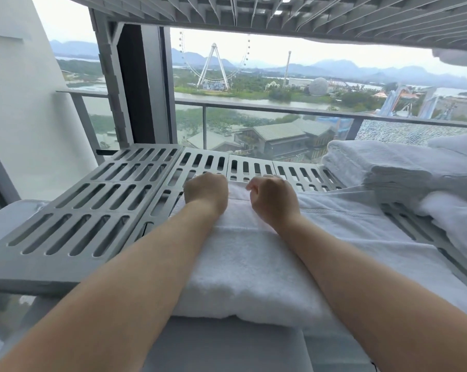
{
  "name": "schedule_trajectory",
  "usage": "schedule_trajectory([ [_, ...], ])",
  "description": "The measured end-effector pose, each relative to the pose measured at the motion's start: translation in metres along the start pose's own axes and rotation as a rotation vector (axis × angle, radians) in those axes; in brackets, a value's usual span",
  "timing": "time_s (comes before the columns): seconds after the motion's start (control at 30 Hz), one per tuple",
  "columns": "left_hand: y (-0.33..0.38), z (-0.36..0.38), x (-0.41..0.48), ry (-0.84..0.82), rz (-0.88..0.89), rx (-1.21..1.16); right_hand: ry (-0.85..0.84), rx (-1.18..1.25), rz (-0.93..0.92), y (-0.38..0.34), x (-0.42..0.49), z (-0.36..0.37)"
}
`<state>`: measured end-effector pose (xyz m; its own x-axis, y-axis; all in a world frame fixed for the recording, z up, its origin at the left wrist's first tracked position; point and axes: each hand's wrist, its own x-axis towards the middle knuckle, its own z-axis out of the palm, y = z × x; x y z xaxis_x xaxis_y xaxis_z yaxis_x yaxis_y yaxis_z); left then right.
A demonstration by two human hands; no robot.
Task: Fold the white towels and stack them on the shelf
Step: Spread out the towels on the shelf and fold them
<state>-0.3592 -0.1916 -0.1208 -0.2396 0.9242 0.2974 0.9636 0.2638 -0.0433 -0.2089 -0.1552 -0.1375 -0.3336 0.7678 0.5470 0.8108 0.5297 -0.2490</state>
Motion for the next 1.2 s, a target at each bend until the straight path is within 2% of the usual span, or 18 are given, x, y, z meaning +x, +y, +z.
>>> schedule_trajectory([
  [0.13, 0.002, -0.014, -0.013, -0.021, -0.033, -0.103, -0.035, 0.012, 0.040, -0.011, -0.015, -0.017],
  [0.27, -0.001, -0.019, -0.029, -0.078, 0.087, -0.201, -0.002, 0.030, 0.077, -0.014, -0.035, -0.029],
  [0.4, 0.000, -0.021, -0.052, -0.138, 0.182, -0.229, -0.122, 0.017, 0.122, -0.009, -0.053, -0.039],
  [0.63, 0.010, -0.025, -0.091, -0.147, 0.192, -0.210, -0.310, 0.067, 0.128, -0.003, -0.075, -0.059],
  [0.8, 0.016, -0.025, -0.117, -0.227, 0.156, -0.169, -0.275, 0.000, 0.138, 0.005, -0.104, -0.067],
  [0.97, 0.009, -0.028, -0.124, -0.279, 0.207, -0.181, -0.208, -0.163, 0.178, 0.025, -0.125, -0.078],
  [1.2, 0.011, -0.033, -0.127, -0.326, 0.186, -0.220, -0.218, -0.208, 0.217, 0.033, -0.129, -0.081],
])
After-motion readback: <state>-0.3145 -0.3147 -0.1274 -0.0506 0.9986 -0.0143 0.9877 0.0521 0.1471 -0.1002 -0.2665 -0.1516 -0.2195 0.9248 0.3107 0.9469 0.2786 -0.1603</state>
